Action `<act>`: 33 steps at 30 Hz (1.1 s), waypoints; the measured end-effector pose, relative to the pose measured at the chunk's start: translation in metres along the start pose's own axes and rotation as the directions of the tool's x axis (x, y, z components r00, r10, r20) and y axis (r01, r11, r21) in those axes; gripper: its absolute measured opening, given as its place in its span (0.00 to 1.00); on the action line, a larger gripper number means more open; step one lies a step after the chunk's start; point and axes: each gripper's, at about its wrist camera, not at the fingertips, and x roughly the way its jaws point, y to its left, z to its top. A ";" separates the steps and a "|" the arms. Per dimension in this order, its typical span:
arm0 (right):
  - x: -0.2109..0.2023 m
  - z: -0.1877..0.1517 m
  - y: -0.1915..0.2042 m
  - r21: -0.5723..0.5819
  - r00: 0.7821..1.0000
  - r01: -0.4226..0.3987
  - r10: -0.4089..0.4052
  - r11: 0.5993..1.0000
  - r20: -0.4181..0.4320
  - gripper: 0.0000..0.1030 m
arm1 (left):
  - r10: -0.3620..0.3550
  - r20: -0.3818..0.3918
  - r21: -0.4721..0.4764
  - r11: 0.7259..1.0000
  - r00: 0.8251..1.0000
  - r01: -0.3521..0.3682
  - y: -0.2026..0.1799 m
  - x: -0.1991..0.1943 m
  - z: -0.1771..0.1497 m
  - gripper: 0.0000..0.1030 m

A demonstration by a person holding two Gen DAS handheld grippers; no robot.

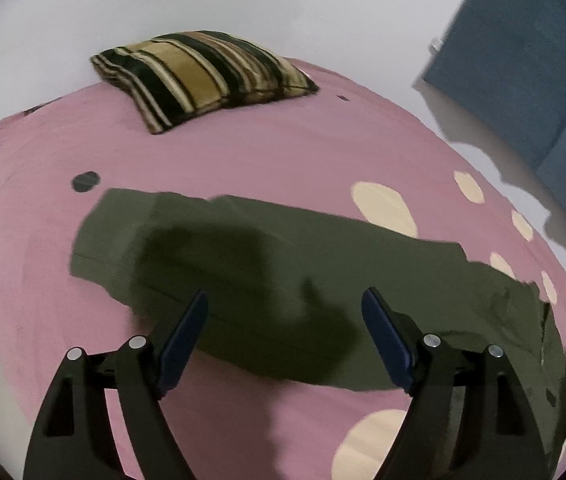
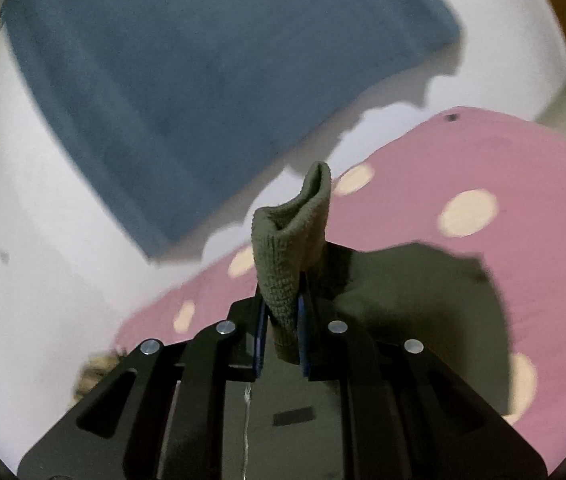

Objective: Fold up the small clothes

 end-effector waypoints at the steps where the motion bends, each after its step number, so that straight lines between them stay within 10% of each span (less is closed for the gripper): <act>1: 0.012 -0.008 0.014 -0.030 1.000 -0.002 0.001 1.000 -0.025 0.12 | -0.005 -0.002 0.012 1.000 1.000 0.005 -0.003 0.000 -0.001 0.76; 16: 0.151 -0.174 0.143 -0.321 0.921 -0.087 -0.047 0.943 -0.386 0.12 | -0.040 -0.037 0.012 0.999 0.998 0.041 -0.012 0.006 -0.010 0.76; 27: 0.162 -0.242 0.180 -0.576 0.884 -0.131 -0.169 0.807 -0.437 0.18 | -0.049 -0.070 0.012 0.999 0.996 0.050 -0.015 0.014 -0.015 0.76; 33: 0.154 -0.256 0.176 -0.462 0.770 -0.339 -0.040 0.819 -0.637 0.46 | -0.038 -0.093 0.025 0.999 0.995 0.040 -0.019 0.021 -0.021 0.76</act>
